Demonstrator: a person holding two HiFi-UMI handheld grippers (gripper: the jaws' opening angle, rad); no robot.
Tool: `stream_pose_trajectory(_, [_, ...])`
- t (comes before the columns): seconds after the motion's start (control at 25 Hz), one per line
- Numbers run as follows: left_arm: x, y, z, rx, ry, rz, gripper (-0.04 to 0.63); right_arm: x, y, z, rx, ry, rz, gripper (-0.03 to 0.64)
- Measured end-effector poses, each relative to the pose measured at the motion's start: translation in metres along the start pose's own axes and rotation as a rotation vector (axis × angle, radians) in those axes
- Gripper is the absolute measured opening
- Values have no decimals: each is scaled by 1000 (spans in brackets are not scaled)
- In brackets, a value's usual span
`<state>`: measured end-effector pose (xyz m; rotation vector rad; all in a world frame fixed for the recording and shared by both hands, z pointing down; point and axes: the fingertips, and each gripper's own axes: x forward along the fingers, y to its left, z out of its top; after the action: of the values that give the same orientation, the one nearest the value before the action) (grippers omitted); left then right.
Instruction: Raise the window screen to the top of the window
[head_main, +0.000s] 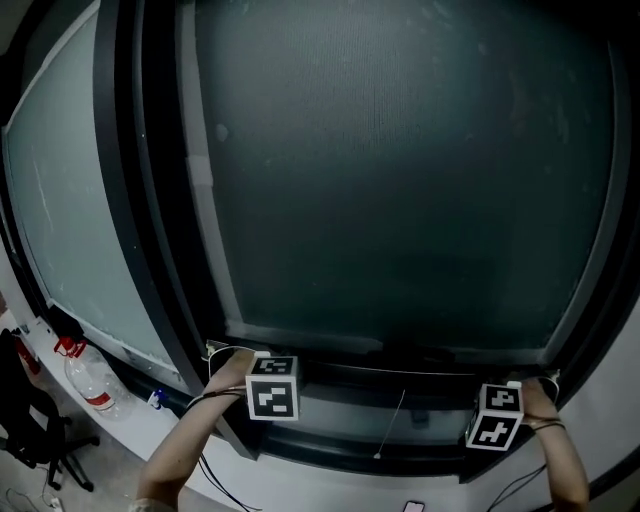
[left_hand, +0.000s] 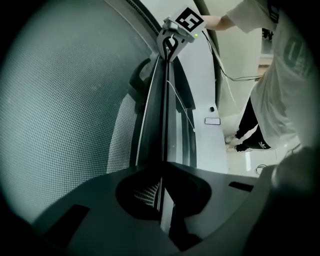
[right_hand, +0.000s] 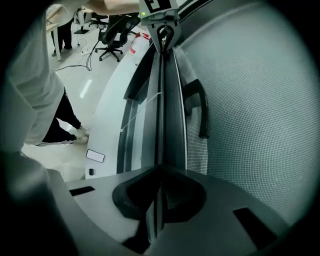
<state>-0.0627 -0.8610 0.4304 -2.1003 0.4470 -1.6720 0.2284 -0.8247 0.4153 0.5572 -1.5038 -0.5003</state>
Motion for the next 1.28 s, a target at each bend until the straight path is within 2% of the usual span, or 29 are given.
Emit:
stream_pose_trajectory(0.16, [-21, 15, 5, -6, -15, 51, 18, -19, -19, -1, 0, -12, -79, 17])
stream_pose_trajectory(0.36, [-39, 31, 9, 37, 37, 115, 18, -37, -36, -1, -19, -1, -140, 17])
stream_pose_trajectory(0.52, [-80, 61, 18, 51, 20, 243, 18, -74, -71, -2, -19, 1, -256, 17])
stream_pose_trajectory(0.76, [-175, 129, 38, 67, -3, 434, 18, -157, -150, 0, -22, 4, -451, 17])
stream_pose_trajectory(1.0, [-272, 192, 56, 102, -16, 600, 18, -247, -226, 4, -42, 15, -587, 17])
stream_pose_trajectory(1.08, [-308, 216, 64, 110, 1, 645, 18, -278, -256, 4, -34, 14, -631, 17])
stream_pose_trajectory(1.2, [-343, 241, 72, 141, 82, 680, 18, -314, -286, 6, -34, 42, -650, 17])
stream_pose_trajectory(1.28, [-372, 258, 78, 162, 127, 739, 17, -342, -306, 6, -35, 58, -703, 17])
